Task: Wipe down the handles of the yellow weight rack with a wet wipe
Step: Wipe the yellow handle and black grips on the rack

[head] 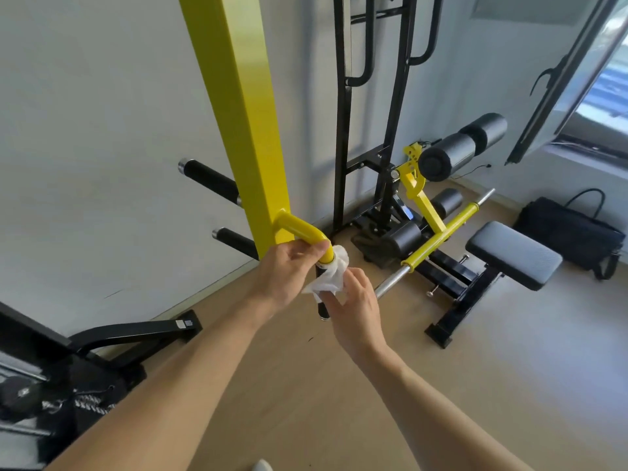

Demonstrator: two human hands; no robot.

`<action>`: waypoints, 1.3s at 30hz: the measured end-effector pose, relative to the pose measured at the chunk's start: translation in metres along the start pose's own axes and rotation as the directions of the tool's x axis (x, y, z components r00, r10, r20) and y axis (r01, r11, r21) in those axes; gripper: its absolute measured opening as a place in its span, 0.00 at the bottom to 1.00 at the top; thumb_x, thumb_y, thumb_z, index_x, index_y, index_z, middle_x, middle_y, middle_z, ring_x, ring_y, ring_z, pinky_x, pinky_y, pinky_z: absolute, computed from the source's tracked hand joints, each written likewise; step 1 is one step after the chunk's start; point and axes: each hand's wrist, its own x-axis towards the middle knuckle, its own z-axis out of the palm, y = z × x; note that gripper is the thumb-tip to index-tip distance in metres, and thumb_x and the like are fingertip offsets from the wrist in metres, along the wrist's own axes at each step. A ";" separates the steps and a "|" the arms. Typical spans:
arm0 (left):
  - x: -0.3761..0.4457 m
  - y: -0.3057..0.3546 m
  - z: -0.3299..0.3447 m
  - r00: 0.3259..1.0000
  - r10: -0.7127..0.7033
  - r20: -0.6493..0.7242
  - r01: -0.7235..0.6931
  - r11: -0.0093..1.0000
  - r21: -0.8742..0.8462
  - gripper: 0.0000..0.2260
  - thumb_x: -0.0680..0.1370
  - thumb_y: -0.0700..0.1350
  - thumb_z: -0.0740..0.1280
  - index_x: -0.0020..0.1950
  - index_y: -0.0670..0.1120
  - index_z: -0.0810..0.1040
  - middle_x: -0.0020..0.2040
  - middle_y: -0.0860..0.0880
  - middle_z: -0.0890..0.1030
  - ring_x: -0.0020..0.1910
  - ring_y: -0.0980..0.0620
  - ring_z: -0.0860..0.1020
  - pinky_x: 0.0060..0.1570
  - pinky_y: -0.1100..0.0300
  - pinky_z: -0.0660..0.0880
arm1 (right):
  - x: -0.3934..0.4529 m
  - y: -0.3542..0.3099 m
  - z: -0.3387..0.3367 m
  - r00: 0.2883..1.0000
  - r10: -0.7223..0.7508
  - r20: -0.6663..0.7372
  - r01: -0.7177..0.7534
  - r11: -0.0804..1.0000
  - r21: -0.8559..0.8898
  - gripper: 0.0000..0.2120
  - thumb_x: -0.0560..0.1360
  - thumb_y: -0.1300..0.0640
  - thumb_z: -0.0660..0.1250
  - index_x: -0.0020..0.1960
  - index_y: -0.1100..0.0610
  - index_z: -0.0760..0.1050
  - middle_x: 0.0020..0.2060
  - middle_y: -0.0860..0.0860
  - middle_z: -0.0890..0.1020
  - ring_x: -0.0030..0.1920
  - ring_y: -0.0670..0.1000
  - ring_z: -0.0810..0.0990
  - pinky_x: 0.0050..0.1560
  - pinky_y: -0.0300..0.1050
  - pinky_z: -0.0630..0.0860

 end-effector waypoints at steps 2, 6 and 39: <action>0.001 -0.001 -0.001 1.000 0.018 0.007 -0.019 1.000 0.018 0.13 0.78 0.57 0.67 0.45 0.50 0.84 0.35 0.61 0.79 0.36 0.61 0.77 0.33 0.78 0.68 | 0.006 0.002 0.005 0.999 0.008 0.034 -0.006 0.997 -0.075 0.14 0.75 0.43 0.69 0.46 0.54 0.74 0.44 0.44 0.72 0.47 0.48 0.71 0.43 0.44 0.71; 0.002 -0.003 -0.004 0.997 0.074 0.034 -0.074 0.997 -0.006 0.16 0.77 0.59 0.67 0.50 0.48 0.86 0.40 0.58 0.84 0.43 0.58 0.82 0.40 0.73 0.75 | 0.007 -0.018 0.003 0.997 0.069 0.019 -0.070 0.993 0.092 0.10 0.75 0.43 0.69 0.50 0.48 0.74 0.44 0.40 0.76 0.46 0.42 0.75 0.42 0.35 0.70; 0.002 -0.015 -0.008 0.954 0.285 0.093 -0.290 0.956 0.043 0.15 0.78 0.55 0.68 0.56 0.47 0.86 0.45 0.56 0.85 0.42 0.75 0.77 0.42 0.81 0.70 | -0.005 -0.035 0.010 0.933 0.312 -0.180 -0.185 0.845 0.502 0.16 0.69 0.50 0.79 0.51 0.42 0.75 0.41 0.43 0.82 0.43 0.50 0.81 0.44 0.52 0.83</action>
